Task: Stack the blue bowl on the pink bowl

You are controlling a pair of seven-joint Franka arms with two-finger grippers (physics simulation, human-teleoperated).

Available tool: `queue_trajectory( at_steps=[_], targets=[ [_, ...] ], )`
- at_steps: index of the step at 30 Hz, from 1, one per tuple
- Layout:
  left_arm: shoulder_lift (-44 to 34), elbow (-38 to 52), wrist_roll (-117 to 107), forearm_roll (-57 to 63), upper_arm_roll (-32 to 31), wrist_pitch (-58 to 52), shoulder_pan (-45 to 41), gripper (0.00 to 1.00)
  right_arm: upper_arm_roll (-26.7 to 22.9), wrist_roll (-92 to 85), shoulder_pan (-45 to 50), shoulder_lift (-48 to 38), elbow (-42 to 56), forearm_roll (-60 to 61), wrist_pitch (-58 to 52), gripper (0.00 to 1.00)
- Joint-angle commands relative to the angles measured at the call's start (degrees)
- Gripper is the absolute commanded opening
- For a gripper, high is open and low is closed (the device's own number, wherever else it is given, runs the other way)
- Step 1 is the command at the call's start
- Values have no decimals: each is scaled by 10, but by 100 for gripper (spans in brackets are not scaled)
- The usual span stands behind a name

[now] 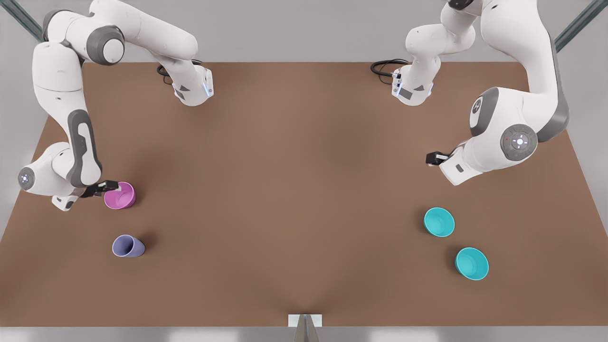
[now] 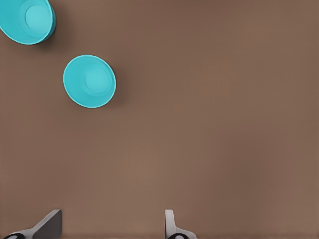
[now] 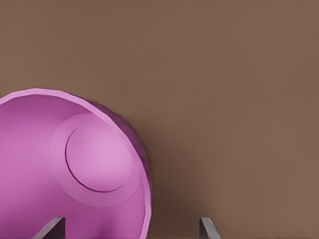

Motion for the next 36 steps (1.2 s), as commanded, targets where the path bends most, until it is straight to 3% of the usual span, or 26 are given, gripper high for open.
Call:
queue_trajectory(
  at_steps=[1, 3, 4, 5, 7, 10, 12, 15, 19, 21, 25, 29, 31, 33, 36],
  targets=[
    [0, 0, 0, 0, 0, -2, 0, 100, 0, -77, 1, 2, -1, 11, 25, 100],
    [0, 0, 0, 0, 0, -2, 0, 100, 0, -77, 1, 4, -1, 22, 25, 95],
    [0, 0, 0, 0, 0, -2, 0, 100, 0, -78, 1, 7, -1, 24, 24, 68],
    [0, 0, 0, 0, 0, -2, 0, 100, 0, -78, 1, 8, -1, 24, 24, 58],
    [0, 0, 0, 0, 0, -2, 0, 100, 0, -78, 1, 8, 0, 24, 24, 54],
    [0, 0, 0, 0, 0, -2, 0, 100, 1, -77, 3, 4, 0, 24, 23, 39],
    [0, 0, -1, 0, 0, -5, -1, 100, 2, -77, 5, 2, 2, 24, 18, 21],
    [0, 0, -1, -1, 0, -9, -2, 100, 14, -76, 10, -9, 2, 40, -3, 21],
    [0, 0, -1, -1, 0, -9, -2, 100, 14, -57, 82, -90, 3, 122, -131, 21],
    [3, 0, -1, -1, 0, -9, -2, 100, 14, 30, 153, -127, 2, 142, -175, 21],
    [4, 0, -1, -1, 0, -9, -2, 100, 13, 399, 353, -133, 19, 249, -171, 21],
    [21, 0, -1, -1, 0, -6, 1, 100, 13, 821, 508, -2, 202, 299, -133, 21],
    [24, 5, 0, -1, 2, 2, 32, 100, 14, 970, 532, 85, 314, 311, -117, 21],
    [66, 43, 0, 1, 2, 7, 60, 100, 13, 1050, 550, 163, 413, 310, -110, 21],
    [165, 78, 18, 0, 2, 111, 113, 100, 13, 1051, 554, 204, 432, 308, -71, 21]
  ],
)
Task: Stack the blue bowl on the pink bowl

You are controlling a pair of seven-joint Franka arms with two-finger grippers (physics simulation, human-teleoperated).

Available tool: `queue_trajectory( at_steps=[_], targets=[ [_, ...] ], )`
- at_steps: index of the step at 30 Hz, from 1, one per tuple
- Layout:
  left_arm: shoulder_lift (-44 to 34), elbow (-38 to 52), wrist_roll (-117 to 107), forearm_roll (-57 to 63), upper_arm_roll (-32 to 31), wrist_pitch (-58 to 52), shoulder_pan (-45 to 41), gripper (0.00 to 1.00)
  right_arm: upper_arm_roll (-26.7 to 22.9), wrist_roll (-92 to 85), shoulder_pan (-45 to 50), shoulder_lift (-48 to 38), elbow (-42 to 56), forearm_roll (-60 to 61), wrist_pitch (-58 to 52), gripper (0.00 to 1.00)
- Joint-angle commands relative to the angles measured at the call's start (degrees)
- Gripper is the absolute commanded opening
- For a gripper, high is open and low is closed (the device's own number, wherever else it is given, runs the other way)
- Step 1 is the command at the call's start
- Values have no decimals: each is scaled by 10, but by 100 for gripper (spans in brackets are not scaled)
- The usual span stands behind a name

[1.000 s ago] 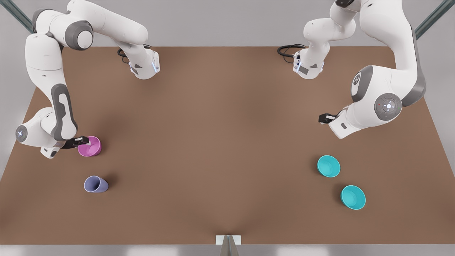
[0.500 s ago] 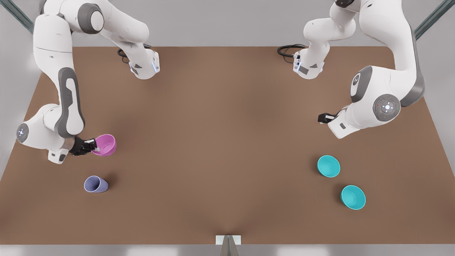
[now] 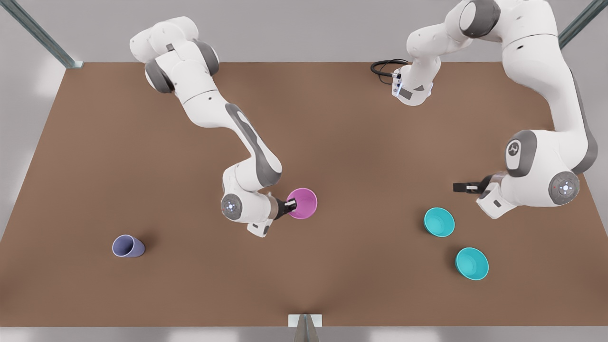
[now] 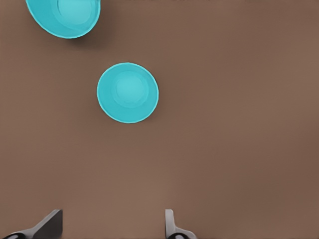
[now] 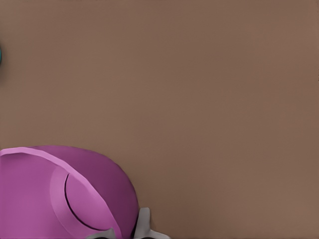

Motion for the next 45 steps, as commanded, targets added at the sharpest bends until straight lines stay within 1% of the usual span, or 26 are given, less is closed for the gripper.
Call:
queue_trajectory(
  at_steps=[1, 3, 4, 5, 6, 7, 9, 10, 14, 17, 20, 22, 23, 25, 26, 27, 29, 31, 32, 33, 34, 37, 39, 41, 43, 45],
  targets=[
    [38, 7, 22, -1, 0, 112, 14, 100, 0, 613, 5, 16, 8, 6, 51, 21],
    [81, 6, 45, -1, 0, 148, 21, 100, 0, 616, 16, 37, 28, 3, 64, 21],
    [88, -4, 115, -6, 35, 177, 14, 100, 0, 617, 19, 47, 33, 4, 76, 21],
    [88, -43, 157, -39, 71, 240, -4, 100, 0, 617, 22, 53, 35, 3, 81, 21],
    [89, -69, 162, -43, 80, 291, -9, 100, 0, 617, 24, 55, 35, 4, 88, 21],
    [98, -69, 163, -43, 83, 306, -7, 100, 0, 618, 24, 56, 35, 5, 94, 24],
    [105, -69, 163, -43, 91, 335, -7, 100, 0, 619, 25, 64, 35, 6, 104, 55],
    [110, -69, 162, -44, 91, 349, -7, 100, 0, 619, 26, 64, 35, 6, 109, 100],
    [135, -72, 161, -44, 91, 349, -8, 100, 0, 618, 19, 48, 43, 8, 99, 100],
    [146, -76, 161, -79, 91, 349, -9, 100, 1, 610, -38, -14, 45, 9, 7, 100],
    [156, -77, 162, -80, 91, 349, -18, 100, -7, 452, -128, -42, 77, -16, -177, 100],
    [159, -77, 162, -80, 91, 349, -20, 100, -7, 243, -162, -70, 77, -120, -255, 100],
    [160, -77, 162, -80, 91, 349, -21, 100, -7, 67, -194, -88, 77, -165, -311, 100],
    [164, -77, 160, -80, 91, 349, -21, 100, -7, -110, -227, -117, 77, -241, -345, 100],
    [166, -80, 157, -80, 91, 349, -26, 97, -7, -160, -228, -146, 72, -293, -353, 100],
    [167, -83, 157, -80, 91, 349, -27, 84, -8, -176, -234, -177, 71, -333, -420, 100],
    [167, -83, 157, -80, 91, 349, -28, 61, -6, -176, -229, -240, 70, -370, -494, 100],
    [166, -83, 155, -80, 91, 348, -28, 37, -8, -167, -231, -305, 57, -381, -507, 100],
    [164, -83, 145, -80, 91, 348, -28, 24, -8, -145, -231, -373, -23, -392, -438, 100],
    [163, -83, 145, -80, 91, 347, -28, 21, -7, -114, -232, -441, -108, -392, -372, 100],
    [162, -83, 144, -80, 91, 347, -28, 21, -7, -90, -232, -454, -130, -391, -360, 100],
    [155, -81, 125, -79, 91, 345, -29, 21, -5, -88, -235, -455, -148, -391, -355, 100],
    [124, -81, 64, -79, 91, 315, -52, 21, -5, -88, -235, -454, -148, -391, -355, 100],
    [79, -81, -43, -81, 91, 291, -104, 21, -5, -88, -235, -454, -150, -391, -352, 100],
    [76, -77, -126, -107, 87, 291, -154, 21, -5, -88, -235, -454, -152, -391, -352, 100],
    [100, -19, -266, -109, 87, 290, -231, 21, -5, -88, -236, -454, -152, -390, -352, 100]
  ],
)
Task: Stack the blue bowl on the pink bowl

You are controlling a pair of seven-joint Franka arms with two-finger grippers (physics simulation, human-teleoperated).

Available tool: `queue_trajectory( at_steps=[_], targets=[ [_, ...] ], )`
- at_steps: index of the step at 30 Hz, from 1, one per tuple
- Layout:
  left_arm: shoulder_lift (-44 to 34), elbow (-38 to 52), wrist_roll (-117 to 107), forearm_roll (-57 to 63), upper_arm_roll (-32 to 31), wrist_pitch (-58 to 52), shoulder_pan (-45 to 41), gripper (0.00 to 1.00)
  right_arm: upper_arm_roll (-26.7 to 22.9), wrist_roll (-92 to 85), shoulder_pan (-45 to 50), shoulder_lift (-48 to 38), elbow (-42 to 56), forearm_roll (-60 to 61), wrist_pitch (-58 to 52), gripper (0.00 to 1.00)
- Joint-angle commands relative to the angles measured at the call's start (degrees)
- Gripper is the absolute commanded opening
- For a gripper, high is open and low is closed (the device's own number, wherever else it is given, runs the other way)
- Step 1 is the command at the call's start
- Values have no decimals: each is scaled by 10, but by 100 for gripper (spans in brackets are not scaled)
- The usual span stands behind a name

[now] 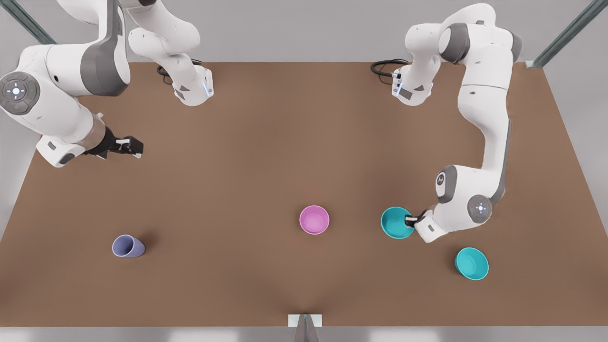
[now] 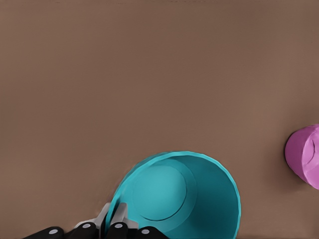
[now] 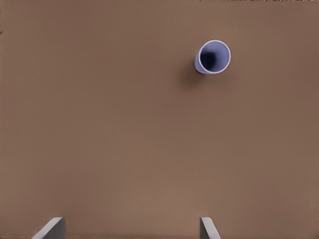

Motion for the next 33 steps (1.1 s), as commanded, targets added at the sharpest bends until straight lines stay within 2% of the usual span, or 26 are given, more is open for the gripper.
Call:
queue_trajectory(
  at_steps=[1, 4, 7, 18, 33],
  targets=[
    [19, 40, -367, -15, -1, -25, -51, 21, 0, -119, 0, -1, -1, -1, 3, 100],
    [79, 155, -473, -20, -1, -54, -119, 21, -1, -119, 0, -1, -1, -1, 3, 100],
    [124, 209, -518, -20, -2, -52, -157, 21, -2, -119, 1, 0, -1, 0, 3, 100],
    [163, 214, -525, -21, -10, -31, -182, 21, -3, -120, 1, 6, -1, 1, 3, 100],
    [170, 204, -526, -20, -18, -34, -182, 21, -3, -119, 1, 10, -1, 2, 3, 100]
  ],
)
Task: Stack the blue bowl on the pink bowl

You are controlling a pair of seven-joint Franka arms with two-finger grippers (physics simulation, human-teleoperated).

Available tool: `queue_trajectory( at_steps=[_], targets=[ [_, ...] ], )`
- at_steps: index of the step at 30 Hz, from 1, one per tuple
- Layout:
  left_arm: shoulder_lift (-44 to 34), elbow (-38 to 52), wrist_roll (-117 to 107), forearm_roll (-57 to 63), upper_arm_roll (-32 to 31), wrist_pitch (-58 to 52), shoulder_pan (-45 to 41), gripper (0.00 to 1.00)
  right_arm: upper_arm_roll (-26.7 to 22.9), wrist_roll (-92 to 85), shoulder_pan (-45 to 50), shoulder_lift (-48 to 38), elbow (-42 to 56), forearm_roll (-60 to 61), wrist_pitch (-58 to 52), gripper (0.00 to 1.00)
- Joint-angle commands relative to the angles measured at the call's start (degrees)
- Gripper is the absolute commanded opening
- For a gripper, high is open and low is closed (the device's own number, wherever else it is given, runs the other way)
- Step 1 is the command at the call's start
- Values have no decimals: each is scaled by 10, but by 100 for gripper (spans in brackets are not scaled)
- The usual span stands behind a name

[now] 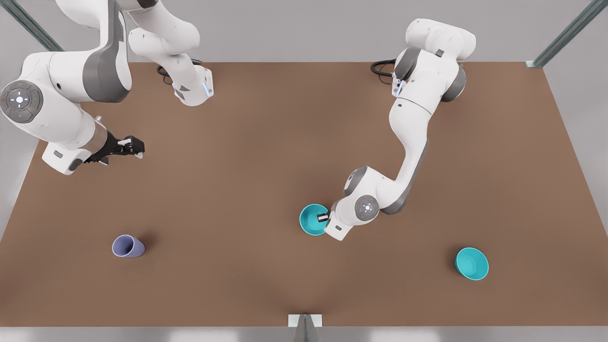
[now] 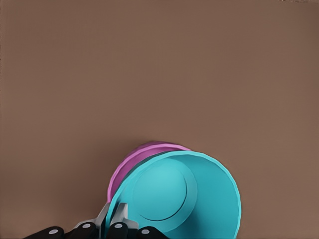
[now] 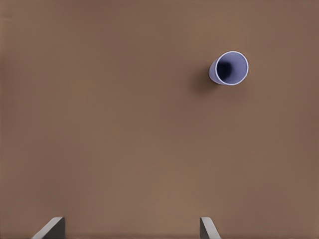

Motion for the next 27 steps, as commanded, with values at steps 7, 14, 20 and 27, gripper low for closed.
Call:
queue_trajectory(
  at_steps=[7, 14, 20, 27],
  targets=[
    [1, -2, -85, -1, -3, 1, -3, 21, 0, -19, 0, 3, 0, 0, 0, 100],
    [-9, 0, -80, 3, 2, -23, 4, 100, 0, -20, 0, 3, 0, 0, 0, 100],
    [-278, 14, 308, 145, 2, -399, 188, 100, -1, -19, 0, 8, 6, 0, 9, 100],
    [-406, -117, 314, 105, 52, -377, 164, 100, 0, -19, 0, 8, 6, -1, 9, 100]
  ],
)
